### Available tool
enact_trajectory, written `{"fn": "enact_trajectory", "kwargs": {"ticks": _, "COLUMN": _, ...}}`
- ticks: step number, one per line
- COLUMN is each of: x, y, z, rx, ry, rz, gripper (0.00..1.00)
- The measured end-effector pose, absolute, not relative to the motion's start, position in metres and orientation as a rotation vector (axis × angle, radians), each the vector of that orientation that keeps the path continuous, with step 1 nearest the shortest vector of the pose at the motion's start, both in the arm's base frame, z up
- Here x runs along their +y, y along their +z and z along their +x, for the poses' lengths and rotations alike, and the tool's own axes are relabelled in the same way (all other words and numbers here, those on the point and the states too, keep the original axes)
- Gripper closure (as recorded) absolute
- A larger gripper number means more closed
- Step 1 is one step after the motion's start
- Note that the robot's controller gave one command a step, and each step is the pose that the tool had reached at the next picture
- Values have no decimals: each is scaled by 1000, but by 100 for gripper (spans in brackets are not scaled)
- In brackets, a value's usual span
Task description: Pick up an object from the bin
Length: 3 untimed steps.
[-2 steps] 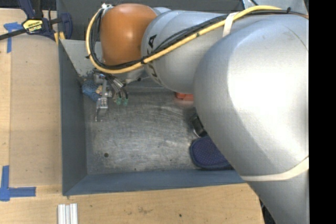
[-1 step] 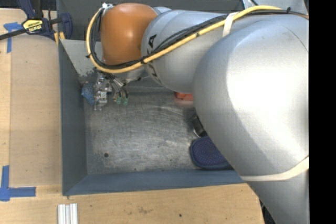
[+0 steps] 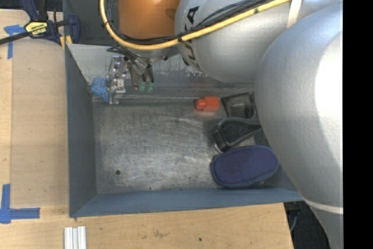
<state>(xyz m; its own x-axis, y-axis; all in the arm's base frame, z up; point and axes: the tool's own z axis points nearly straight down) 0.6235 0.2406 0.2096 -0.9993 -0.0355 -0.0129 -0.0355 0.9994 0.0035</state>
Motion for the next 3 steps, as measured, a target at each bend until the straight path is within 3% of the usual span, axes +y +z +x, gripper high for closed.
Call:
{"fn": "enact_trajectory", "kwargs": {"ticks": 1, "x": 243, "y": 122, "z": 580, "rx": 3145, "ry": -4, "rz": 115, "gripper": 100}}
{"fn": "enact_trajectory", "kwargs": {"ticks": 2, "x": 238, "y": 199, "z": 591, "rx": 3130, "ry": 7, "rz": 130, "gripper": 100}}
{"fn": "enact_trajectory", "kwargs": {"ticks": 3, "x": 244, "y": 262, "z": 614, "rx": 3122, "ry": 4, "rz": -240, "gripper": 100}}
